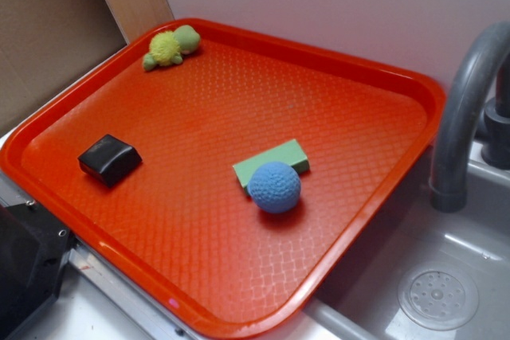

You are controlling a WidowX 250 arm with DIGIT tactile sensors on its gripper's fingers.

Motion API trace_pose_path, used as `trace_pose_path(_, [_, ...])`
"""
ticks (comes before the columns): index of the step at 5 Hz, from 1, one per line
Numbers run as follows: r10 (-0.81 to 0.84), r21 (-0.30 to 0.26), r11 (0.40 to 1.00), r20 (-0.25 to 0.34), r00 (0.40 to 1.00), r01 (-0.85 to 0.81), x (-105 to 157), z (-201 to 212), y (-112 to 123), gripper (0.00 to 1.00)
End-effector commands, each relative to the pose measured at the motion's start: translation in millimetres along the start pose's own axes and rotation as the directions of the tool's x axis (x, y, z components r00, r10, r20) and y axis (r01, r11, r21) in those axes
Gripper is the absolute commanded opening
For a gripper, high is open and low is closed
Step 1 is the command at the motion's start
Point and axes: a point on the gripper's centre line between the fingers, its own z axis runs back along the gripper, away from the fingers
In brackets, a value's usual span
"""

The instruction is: Grab the blue ball.

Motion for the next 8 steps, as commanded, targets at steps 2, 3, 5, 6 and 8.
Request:
trace_pose_path(2, [-0.252,0.026,0.967,-0.007,0.968,0.252,20,-39,-50,1.0])
trace_pose_path(3, [-0.476,-0.052,0.877,0.03,0.879,0.477,36,-76,-99,1.0])
trace_pose_path(5, [-0.825,-0.141,0.538,0.114,0.553,0.831,12,-124,-113,1.0])
trace_pose_path(6, [-0.949,0.018,0.31,0.059,0.309,0.95,4,-158,-122,1.0])
trace_pose_path(8, [-0.949,0.018,0.31,0.059,0.309,0.95,4,-158,-122,1.0])
